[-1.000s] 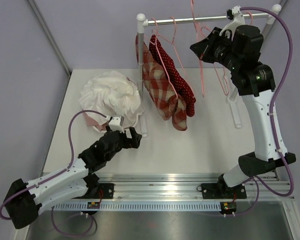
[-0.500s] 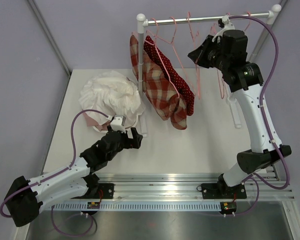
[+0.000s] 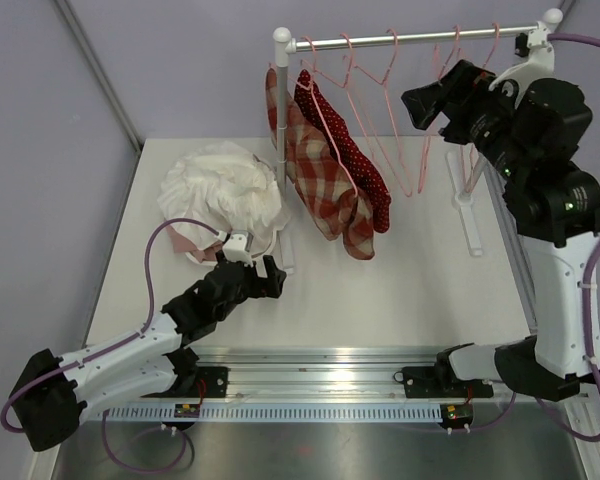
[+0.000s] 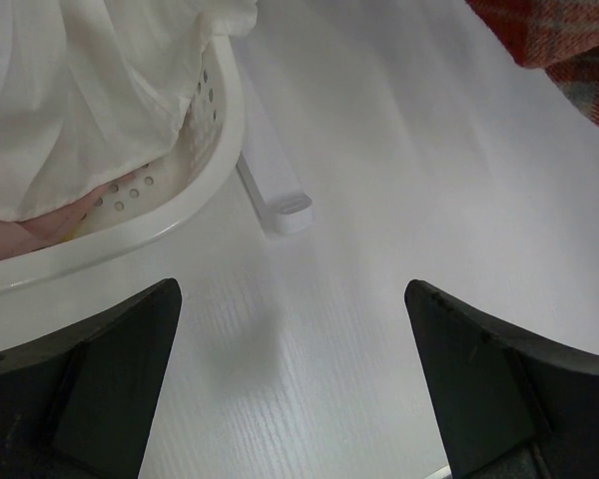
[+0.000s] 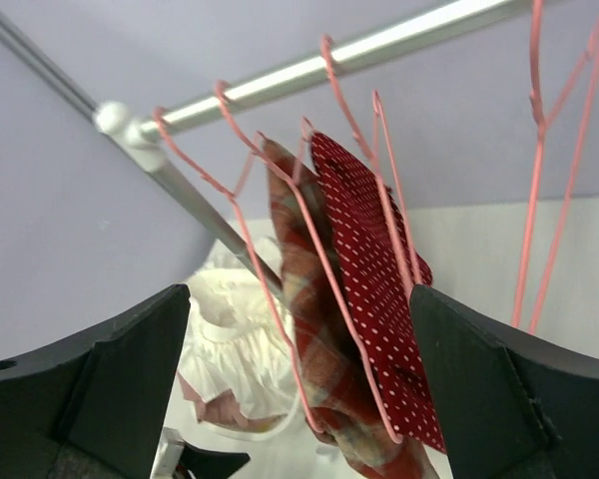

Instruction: Remove the skirt from the hanger

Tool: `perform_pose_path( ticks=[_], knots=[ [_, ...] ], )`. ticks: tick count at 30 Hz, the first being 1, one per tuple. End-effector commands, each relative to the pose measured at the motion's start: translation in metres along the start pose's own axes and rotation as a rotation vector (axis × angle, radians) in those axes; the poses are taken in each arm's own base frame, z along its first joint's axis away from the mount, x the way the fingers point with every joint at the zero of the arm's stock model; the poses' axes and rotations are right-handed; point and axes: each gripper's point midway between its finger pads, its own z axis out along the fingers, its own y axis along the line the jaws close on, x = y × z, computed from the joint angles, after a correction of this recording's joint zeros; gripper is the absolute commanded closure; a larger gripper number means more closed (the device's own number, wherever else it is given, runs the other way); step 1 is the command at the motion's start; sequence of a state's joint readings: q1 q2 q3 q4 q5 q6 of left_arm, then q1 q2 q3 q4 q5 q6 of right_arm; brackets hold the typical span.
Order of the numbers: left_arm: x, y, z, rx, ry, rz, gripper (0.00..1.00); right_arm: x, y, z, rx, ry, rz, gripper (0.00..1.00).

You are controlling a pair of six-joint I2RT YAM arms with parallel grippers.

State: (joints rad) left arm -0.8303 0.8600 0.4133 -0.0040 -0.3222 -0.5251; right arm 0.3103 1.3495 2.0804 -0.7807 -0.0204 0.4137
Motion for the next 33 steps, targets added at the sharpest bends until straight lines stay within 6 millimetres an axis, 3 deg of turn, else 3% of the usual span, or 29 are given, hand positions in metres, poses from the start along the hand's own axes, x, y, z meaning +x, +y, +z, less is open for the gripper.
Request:
perform_pose_path(
  ticks=[1, 3, 4, 6, 9, 14, 21, 26, 32, 33],
  knots=[
    [-0.035, -0.021, 0.000, 0.048, -0.092, -0.040, 0.01, -0.029, 0.027, -0.009, -0.111, -0.075, -0.003, 0.02],
    [-0.034, -0.021, 0.000, 0.045, -0.091, -0.038, 0.01, -0.029, 0.046, -0.007, -0.203, -0.049, 0.012, 0.05],
    [-0.034, -0.021, 0.000, 0.045, -0.091, -0.038, 0.01, -0.023, 0.049, 0.003, -0.224, -0.023, 0.019, 0.05],
    [-0.034, -0.020, 0.000, 0.041, -0.091, -0.039, 0.01, -0.016, 0.060, 0.012, -0.295, 0.011, 0.030, 0.14],
    [-0.035, -0.020, 0.000, 0.041, -0.093, -0.040, 0.01, 0.001, 0.058, 0.036, -0.312, 0.066, 0.034, 0.23],
    [-0.035, -0.020, 0.000, 0.043, -0.094, -0.038, 0.01, 0.029, 0.048, 0.072, -0.303, 0.148, 0.042, 0.28],
    [-0.035, -0.020, 0.000, 0.042, -0.096, -0.039, 0.01, 0.062, 0.034, 0.094, -0.286, 0.209, 0.070, 0.29],
    [-0.035, -0.020, -0.001, 0.045, -0.101, -0.044, 0.01, 0.091, 0.026, 0.107, -0.289, 0.268, 0.108, 0.41],
    [-0.035, -0.019, -0.001, 0.043, -0.105, -0.047, 0.01, 0.109, 0.023, 0.114, -0.289, 0.309, 0.126, 0.47],
    [-0.035, -0.019, -0.002, 0.043, -0.105, -0.047, 0.01, 0.109, 0.023, 0.115, -0.290, 0.308, 0.125, 0.54]
  ],
)
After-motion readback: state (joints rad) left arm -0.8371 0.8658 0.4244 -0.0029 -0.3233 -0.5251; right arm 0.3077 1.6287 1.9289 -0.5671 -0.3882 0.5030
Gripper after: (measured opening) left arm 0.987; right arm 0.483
